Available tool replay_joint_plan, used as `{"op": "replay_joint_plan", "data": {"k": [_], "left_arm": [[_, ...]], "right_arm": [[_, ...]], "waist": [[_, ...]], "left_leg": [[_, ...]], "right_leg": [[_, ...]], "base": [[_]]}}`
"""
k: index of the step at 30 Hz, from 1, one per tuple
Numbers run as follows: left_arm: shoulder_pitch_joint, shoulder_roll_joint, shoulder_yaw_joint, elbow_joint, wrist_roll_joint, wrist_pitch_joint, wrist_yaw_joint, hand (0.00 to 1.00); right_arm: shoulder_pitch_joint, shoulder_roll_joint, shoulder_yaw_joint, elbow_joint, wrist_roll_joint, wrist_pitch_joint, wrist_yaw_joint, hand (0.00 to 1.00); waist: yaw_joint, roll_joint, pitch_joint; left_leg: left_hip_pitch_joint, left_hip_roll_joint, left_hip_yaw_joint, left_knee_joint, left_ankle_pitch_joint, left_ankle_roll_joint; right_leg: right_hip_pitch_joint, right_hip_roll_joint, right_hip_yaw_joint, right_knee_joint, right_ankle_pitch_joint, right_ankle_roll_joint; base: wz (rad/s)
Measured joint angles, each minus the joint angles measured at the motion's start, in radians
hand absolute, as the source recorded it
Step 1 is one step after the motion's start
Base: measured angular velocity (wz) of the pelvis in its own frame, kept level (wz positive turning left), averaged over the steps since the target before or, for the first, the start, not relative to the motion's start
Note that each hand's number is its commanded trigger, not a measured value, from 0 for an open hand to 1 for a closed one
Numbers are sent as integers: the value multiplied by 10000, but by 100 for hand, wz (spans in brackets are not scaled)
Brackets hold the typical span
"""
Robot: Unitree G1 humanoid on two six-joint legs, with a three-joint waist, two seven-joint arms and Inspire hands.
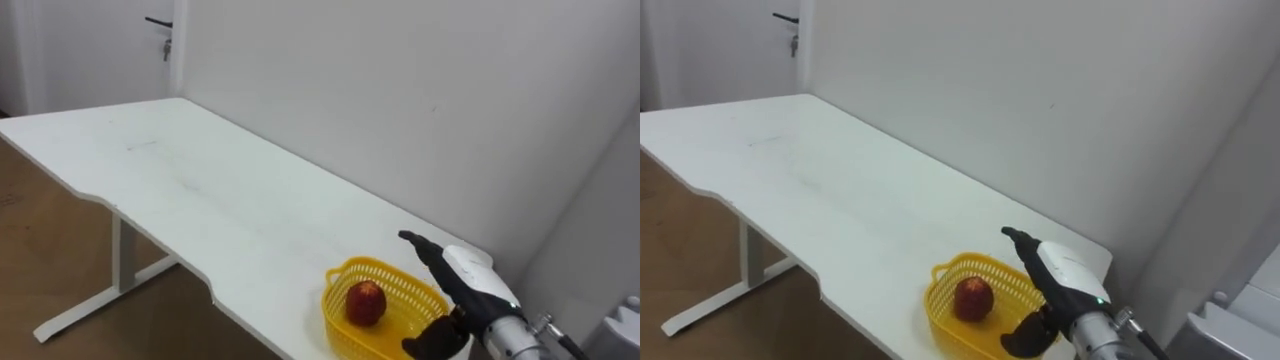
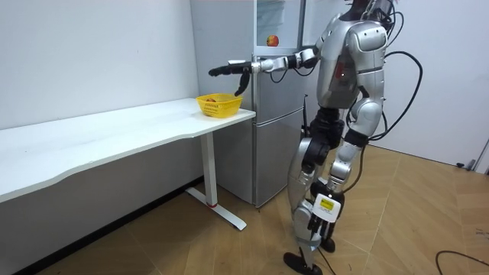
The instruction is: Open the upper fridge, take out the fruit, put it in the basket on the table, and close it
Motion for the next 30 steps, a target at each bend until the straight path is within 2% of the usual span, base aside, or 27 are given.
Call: {"op": "replay_joint_plan", "data": {"k": [7,11,12,14,16,18,20,22,24,25,27,29,30], "left_arm": [[119,-156,9,14,-7,95,68,0],[309,-509,17,36,-9,39,306,0],[330,-538,24,154,-9,-60,335,0],[374,-561,122,228,-4,-144,399,0],[507,-666,233,221,-3,-228,436,0],[610,-821,236,321,-6,-326,463,0],[549,-877,304,526,-10,-369,480,0],[517,-952,347,582,-67,-410,501,0],[385,-1057,203,759,-101,-422,617,0],[396,-1089,154,829,-112,-444,670,0],[328,-1161,34,889,-127,-518,848,0],[397,-1191,-5,925,-153,-572,976,0],[388,-1211,2,937,-321,-660,1004,0]], "right_arm": [[511,94,-709,-1168,206,-170,-672,0],[988,201,-1394,-2386,645,-494,-1388,0],[1174,207,-1554,-2736,764,-659,-1646,0],[1562,224,-1874,-3299,1056,-892,-1834,0],[1859,237,-2186,-3904,1071,-934,-1851,0],[2174,375,-2483,-4723,1032,-1055,-2146,0],[2590,631,-2771,-5194,804,-1287,-2430,0],[3017,714,-2895,-5665,763,-1427,-2551,0],[3524,1008,-2983,-6394,660,-1502,-2796,0],[3635,1093,-2989,-6573,607,-1521,-2873,0],[4038,1203,-3019,-7007,401,-1723,-3185,0],[4264,1316,-3098,-7206,483,-1805,-3250,0],[4388,1383,-3211,-7314,606,-1883,-3245,0]], "waist": [[-267,294,-43],[-519,812,-119],[-576,931,-101],[-827,999,-91],[-1078,1052,-114],[-1366,1137,-138],[-1551,1175,-162],[-1585,1272,-184],[-1816,1449,-230],[-1904,1509,-228],[-2320,1696,-207],[-2506,1819,-217],[-2631,1891,-247]], "left_leg": [[226,25,202,-18,-11,11],[405,30,538,-87,-26,51],[550,30,584,-170,-18,67],[684,30,624,-203,-25,79],[704,41,716,-213,-34,91],[815,79,951,-330,-35,96],[950,131,1114,-390,-52,113],[1044,197,1379,-435,-102,122],[1049,233,1653,-519,-116,129],[1055,238,1713,-524,-118,132],[1143,247,1889,-604,-130,155],[1255,278,2065,-721,-130,155],[1287,307,2199,-741,-130,155]], "right_leg": [[105,-9,189,16,0,0],[128,-41,507,23,1,-2],[149,-52,593,24,1,-2],[261,-57,610,13,-3,2],[263,-50,749,12,-9,9],[273,-22,1011,20,-7,7],[256,6,1164,13,-7,7],[231,44,1407,10,-11,3],[68,84,1712,29,-7,1],[64,94,1787,28,-2,0],[63,82,1841,80,6,14],[28,101,1992,165,0,21],[-68,127,2105,220,-1,22]], "base": [[-9],[-23],[-25],[-7],[-14],[-29],[-29],[-37],[-36],[-31],[-20],[-28],[-31]]}}
